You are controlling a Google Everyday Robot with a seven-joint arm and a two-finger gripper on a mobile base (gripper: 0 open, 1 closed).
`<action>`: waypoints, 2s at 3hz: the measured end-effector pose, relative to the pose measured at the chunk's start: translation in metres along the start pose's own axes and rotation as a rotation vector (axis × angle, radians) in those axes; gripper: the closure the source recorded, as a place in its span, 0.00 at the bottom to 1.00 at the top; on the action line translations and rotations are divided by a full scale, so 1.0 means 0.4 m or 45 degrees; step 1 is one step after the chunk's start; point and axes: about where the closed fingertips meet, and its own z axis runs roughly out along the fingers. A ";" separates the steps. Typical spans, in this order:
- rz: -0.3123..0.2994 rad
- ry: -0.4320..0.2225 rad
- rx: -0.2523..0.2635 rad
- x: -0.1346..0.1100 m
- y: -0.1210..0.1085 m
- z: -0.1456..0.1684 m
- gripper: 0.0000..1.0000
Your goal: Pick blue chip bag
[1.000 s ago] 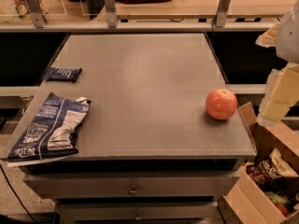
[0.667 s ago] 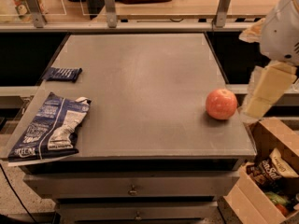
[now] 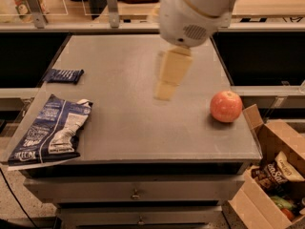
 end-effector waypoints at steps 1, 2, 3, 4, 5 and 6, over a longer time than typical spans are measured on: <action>-0.043 -0.019 -0.010 -0.045 -0.001 0.012 0.00; -0.043 -0.019 -0.010 -0.045 -0.001 0.012 0.00; -0.171 -0.048 -0.010 -0.087 0.001 0.039 0.00; -0.478 -0.087 -0.009 -0.213 0.001 0.102 0.00; -0.787 -0.091 -0.015 -0.350 0.026 0.175 0.00; -1.050 -0.011 -0.063 -0.451 0.075 0.285 0.00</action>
Offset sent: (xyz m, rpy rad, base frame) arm -0.0008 0.0219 0.0020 0.0018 -0.0044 0.0436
